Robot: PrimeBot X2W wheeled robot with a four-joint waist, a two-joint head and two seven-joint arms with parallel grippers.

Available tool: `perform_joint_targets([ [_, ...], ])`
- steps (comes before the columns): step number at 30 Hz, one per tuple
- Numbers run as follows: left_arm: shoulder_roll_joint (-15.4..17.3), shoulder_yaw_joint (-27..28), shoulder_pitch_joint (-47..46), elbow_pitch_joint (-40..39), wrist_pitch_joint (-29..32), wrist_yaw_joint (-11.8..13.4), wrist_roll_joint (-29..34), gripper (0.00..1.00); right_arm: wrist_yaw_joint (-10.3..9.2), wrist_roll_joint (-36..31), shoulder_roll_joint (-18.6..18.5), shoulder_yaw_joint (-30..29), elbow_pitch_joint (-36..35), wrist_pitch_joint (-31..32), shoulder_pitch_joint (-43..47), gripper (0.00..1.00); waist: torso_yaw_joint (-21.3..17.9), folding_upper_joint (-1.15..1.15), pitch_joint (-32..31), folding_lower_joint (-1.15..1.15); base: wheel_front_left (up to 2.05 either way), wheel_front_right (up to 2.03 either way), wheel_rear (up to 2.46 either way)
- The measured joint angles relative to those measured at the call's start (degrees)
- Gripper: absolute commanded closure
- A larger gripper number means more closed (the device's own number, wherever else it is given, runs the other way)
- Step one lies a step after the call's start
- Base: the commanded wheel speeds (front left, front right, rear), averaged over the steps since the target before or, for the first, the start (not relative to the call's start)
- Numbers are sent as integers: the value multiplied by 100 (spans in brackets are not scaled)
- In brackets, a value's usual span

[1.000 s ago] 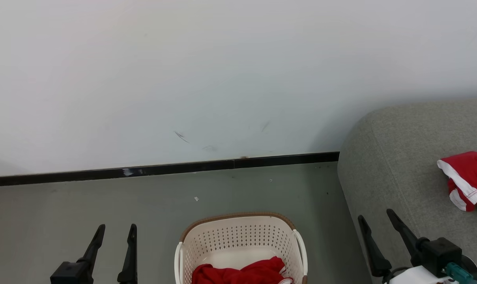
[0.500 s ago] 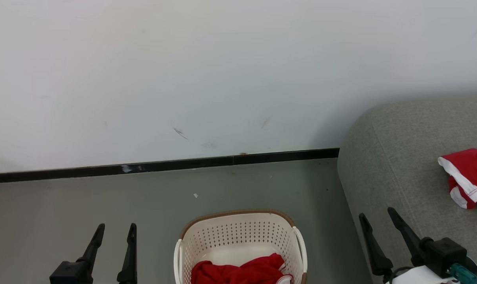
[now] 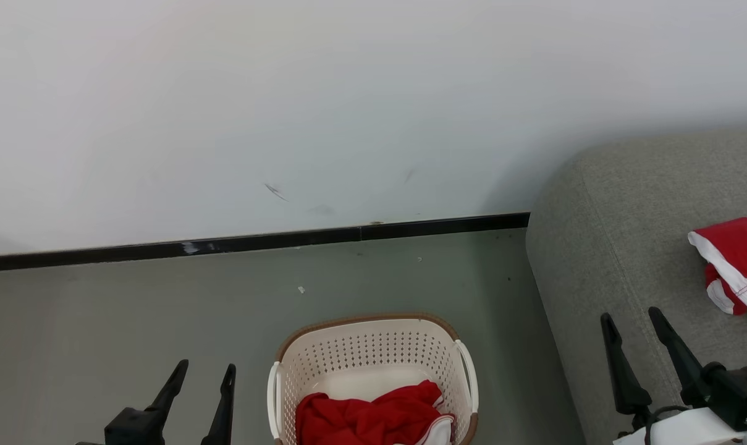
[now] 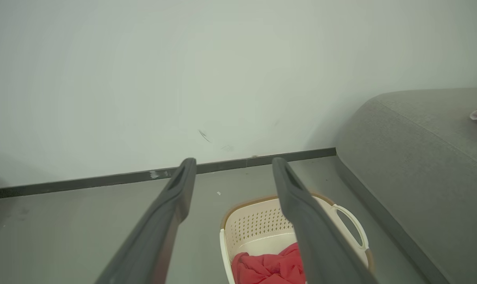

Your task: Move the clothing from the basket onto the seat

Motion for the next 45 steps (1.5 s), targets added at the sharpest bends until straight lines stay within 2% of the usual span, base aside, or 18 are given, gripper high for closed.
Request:
perform_joint_targets([
  [23, -23, -966, -1502, 599, 647, -630, 609, 0, 1, 1, 12, -401, -918, 0, 118, 0, -298, 0, 932, 0, 0, 0, 0],
  [30, -131, -1121, -1944, 875, 802, -750, 708, 0, 0, 111, 13, -343, -1201, 0, -58, 0, -450, 0, 1338, 0, 0, 0, 0],
  [45, -110, -1469, -2698, 1523, 909, -973, 1189, 0, 1, 381, 11, -34, -1421, -41, -811, 0, -826, 0, 2363, 0, 0, 0, 0],
])
